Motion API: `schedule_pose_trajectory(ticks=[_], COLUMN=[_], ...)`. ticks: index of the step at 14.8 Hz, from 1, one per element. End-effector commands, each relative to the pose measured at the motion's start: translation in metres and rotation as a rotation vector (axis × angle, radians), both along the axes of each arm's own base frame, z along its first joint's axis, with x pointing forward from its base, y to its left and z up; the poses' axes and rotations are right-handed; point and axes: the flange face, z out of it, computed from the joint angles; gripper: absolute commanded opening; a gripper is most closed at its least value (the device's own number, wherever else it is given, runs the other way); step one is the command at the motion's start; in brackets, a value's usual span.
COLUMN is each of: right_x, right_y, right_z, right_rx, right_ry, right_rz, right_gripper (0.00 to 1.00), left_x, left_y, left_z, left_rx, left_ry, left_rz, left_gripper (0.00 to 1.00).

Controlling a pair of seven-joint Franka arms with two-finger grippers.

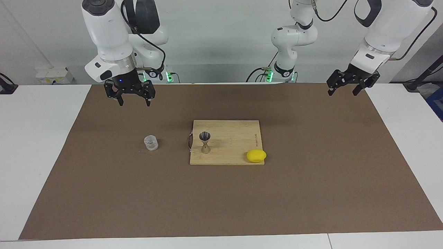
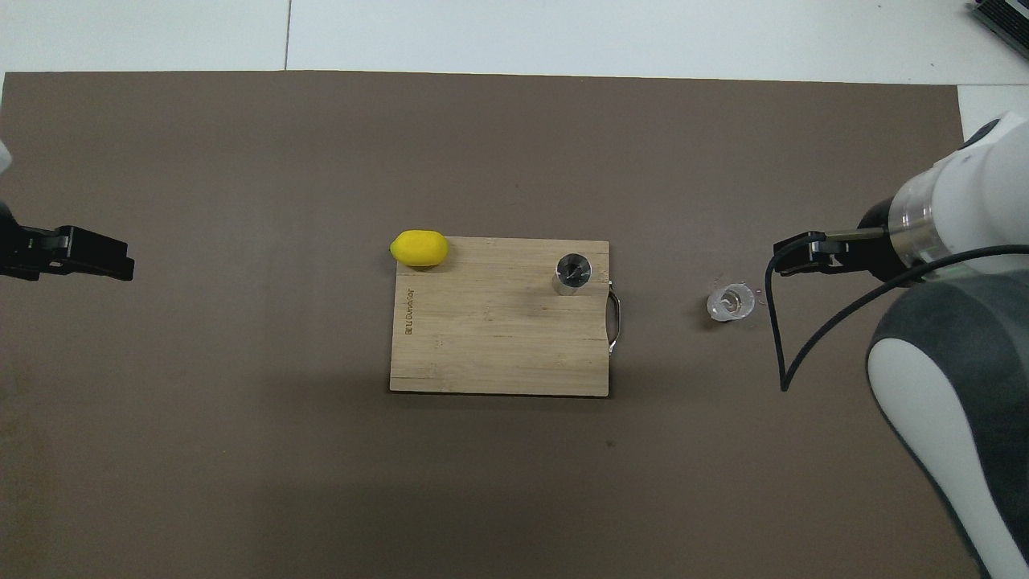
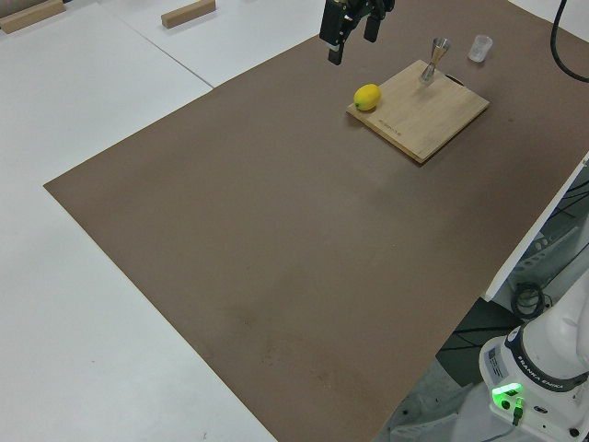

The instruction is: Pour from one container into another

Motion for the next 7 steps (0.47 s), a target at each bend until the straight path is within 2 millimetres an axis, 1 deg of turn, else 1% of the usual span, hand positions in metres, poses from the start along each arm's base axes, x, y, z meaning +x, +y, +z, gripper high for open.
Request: schedule_pose_trajectory(ticks=[1,3,7], right_x=[0.005,0.003,0.0], right_y=[-0.005,-0.007,-0.029], right_z=[0.002,0.002,-0.005], right_rx=[0.035,0.033,0.038], right_ry=[0.021,0.033,0.047], right_rz=[-0.015,-0.026,-0.057], right_gripper=[1.0,1.0,1.0], left_x=[-0.01,-0.01,-0.01], left_y=[0.002,0.002,0.002], left_z=[0.002,0.002,0.002], left_rx=[0.019,0.019,0.019], left_ry=[0.003,0.003,0.003], left_rz=[-0.002,-0.002,-0.002], left_gripper=[1.0,1.0,1.0])
